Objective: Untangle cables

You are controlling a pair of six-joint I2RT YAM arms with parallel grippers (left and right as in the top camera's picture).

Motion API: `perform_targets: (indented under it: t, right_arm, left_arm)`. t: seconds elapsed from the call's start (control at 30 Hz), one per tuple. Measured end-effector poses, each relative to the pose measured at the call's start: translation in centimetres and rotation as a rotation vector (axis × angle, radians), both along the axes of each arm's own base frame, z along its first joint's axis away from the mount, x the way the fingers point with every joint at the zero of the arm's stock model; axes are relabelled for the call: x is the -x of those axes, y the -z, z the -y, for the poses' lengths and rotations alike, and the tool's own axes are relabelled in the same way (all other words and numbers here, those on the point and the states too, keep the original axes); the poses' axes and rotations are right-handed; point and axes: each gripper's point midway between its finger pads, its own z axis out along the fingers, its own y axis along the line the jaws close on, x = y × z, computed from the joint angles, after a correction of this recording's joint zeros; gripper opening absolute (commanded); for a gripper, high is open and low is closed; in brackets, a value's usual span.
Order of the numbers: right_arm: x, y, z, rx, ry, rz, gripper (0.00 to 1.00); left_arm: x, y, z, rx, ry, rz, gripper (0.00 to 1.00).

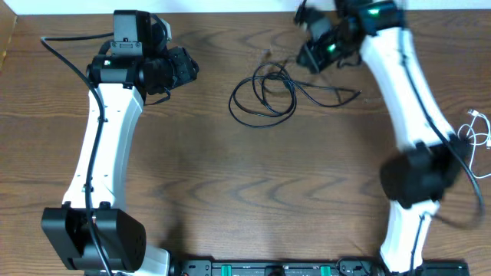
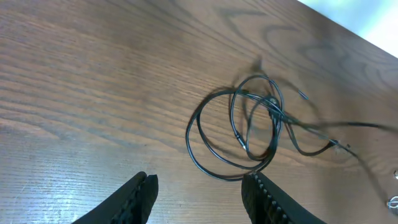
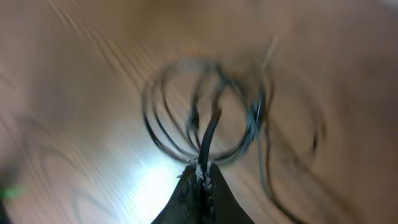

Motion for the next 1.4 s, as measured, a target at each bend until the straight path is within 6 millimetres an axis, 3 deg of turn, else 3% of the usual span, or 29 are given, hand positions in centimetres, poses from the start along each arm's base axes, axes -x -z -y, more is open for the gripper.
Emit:
perform_targets:
  t: [0.07,0.1,0.13,0.17,0.3,0.5,0.63,0.83,1.03,1.13,1.27,1.33,1.4]
  right_arm:
    - [1.7,-7.7,-0.1,-0.074,0.020,0.163,0.01]
    - [2.0,-8.8,-0.1,-0.086,0.023,0.187,0.01]
    - [3.2,-12.7,0.0,-0.133,0.038,0.274,0.01]
    - [4.0,-15.0,0.1,-0.163,0.046,0.324,0.01]
    - [5.8,-21.1,0.6,-0.264,0.089,0.464,0.01]
    - [7.9,-26.8,1.7,-0.364,0.155,0.588,0.01]
    - [7.6,-29.9,1.8,-0.438,0.181,0.677,0.01]
    - [7.7,-31.0,2.0,-0.468,0.194,0.699,0.01]
    - [8.7,-36.0,3.2,-0.531,0.196,0.858,0.01]
    - [11.7,-40.4,4.5,-0.570,0.199,0.987,0.01]
    - [17.8,-46.4,7.3,-0.614,0.231,1.184,0.01]
    - [20.8,-48.5,8.8,-0.627,0.250,1.265,0.01]
    - [22.5,-49.3,9.6,-0.627,0.265,1.301,0.01]
  left_arm:
    - [0.0,0.0,0.0,0.000,0.000,0.000,0.49]
    - [0.0,0.0,0.0,0.000,0.000,-0.001,0.50]
    - [0.0,0.0,0.0,0.000,0.000,0.000,0.50]
    - [0.0,0.0,0.0,0.000,0.000,0.000,0.50]
    - [-0.2,-0.1,0.0,0.000,0.000,0.008,0.50]
    - [-1.0,-0.8,0.2,-0.002,0.026,0.063,0.50]
    - [-1.8,-2.5,2.1,0.052,0.151,0.161,0.52]
    - [-1.1,-4.3,5.1,0.144,0.363,0.259,0.59]
    - [-0.7,-5.2,6.3,0.180,0.455,0.309,0.59]
    - [-0.6,-5.3,6.4,0.179,0.466,0.315,0.60]
    - [-0.6,-5.3,6.4,0.179,0.466,0.315,0.60]
    - [-0.6,-5.3,6.4,0.180,0.466,0.315,0.60]
    - [-0.5,-5.2,6.4,0.180,0.466,0.312,0.60]
